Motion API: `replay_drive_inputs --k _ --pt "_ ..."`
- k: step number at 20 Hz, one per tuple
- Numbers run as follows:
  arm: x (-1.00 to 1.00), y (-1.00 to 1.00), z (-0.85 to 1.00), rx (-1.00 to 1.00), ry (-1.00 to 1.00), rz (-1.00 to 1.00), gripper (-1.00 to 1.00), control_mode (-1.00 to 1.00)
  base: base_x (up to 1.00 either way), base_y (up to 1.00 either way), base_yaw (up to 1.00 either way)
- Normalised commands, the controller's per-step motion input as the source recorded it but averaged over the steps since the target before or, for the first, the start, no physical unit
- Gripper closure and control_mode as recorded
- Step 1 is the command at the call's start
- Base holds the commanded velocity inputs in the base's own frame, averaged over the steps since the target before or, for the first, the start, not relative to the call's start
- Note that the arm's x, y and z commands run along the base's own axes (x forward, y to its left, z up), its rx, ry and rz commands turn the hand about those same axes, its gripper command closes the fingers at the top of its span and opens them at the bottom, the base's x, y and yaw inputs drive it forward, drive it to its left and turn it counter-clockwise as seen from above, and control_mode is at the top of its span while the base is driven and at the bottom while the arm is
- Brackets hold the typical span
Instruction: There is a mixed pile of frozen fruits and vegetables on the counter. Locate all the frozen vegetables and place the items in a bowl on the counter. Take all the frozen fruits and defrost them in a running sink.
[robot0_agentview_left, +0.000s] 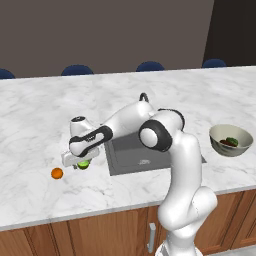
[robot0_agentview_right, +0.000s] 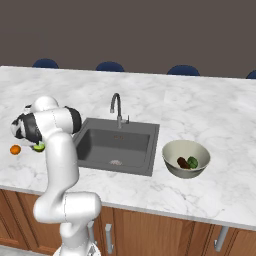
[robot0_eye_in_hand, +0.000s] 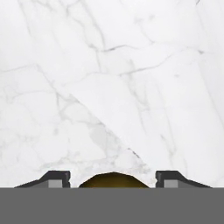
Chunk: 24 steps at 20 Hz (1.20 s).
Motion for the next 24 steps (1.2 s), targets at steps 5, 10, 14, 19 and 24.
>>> replay_drive_inputs --k 5,10,14,19,24 --pt "-0.04 0.0 -0.16 0.01 0.01 0.01 1.0 -1.0 0.0 0.0 0.0" --pt "-0.01 -0.6 0.12 0.0 -0.08 -0.02 1.0 -1.0 0.0 0.0 0.0" --pt "-0.13 -0.89 0.2 0.05 -0.08 -0.07 1.0 -1.0 0.0 0.0 0.0" --pt "-0.02 -0.74 0.16 0.02 -0.01 -0.19 1.0 -1.0 0.0 0.0 0.0" --pt "0.01 -0.76 0.13 0.0 -0.08 -0.1 1.0 -1.0 0.0 0.0 0.0"
